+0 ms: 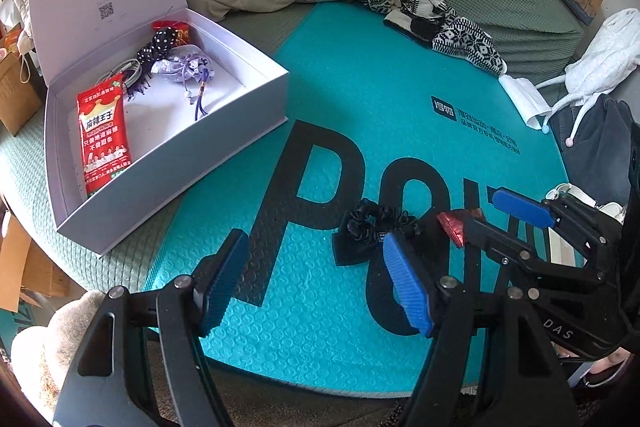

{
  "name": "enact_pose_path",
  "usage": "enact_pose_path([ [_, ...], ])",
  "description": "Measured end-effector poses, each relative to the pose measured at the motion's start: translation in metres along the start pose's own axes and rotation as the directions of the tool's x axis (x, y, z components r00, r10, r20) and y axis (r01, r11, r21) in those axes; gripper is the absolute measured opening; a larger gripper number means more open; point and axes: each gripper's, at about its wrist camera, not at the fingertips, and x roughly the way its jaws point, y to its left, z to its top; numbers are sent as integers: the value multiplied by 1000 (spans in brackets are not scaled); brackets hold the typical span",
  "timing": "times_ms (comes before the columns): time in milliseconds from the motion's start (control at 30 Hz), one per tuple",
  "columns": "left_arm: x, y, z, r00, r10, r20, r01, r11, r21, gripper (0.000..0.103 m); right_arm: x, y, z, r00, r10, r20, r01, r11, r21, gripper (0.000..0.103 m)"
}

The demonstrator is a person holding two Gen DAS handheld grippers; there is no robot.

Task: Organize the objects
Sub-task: 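Lower the left tool onto the black scrunchie while the right tool reaches the brown chocolate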

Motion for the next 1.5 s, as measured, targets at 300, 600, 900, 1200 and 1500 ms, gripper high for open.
enact_pose_path([
  [300, 30, -17, 7, 999, 8, -44, -6, 1000, 30, 69, 17, -29, -11, 999, -32, -24, 34, 994, 105, 48],
  [600, 63, -33, 9, 995, -40, -95, 44, 998, 43, 70, 32, -44, -22, 997, -67, -43, 73, 983, 169, 66],
  [900, 83, -46, 8, 989, -91, -117, 101, 991, 89, 75, 39, -36, -31, 996, -91, -1, 90, 985, 150, 78],
  [1200, 94, -61, 6, 996, -15, -91, 32, 983, 181, 86, 34, -31, -44, 983, -179, 47, 165, 965, 205, 78],
  [1500, 96, -63, 2, 998, 22, -58, -10, 981, 193, 83, 29, -37, -48, 978, -195, 68, 176, 960, 218, 54],
])
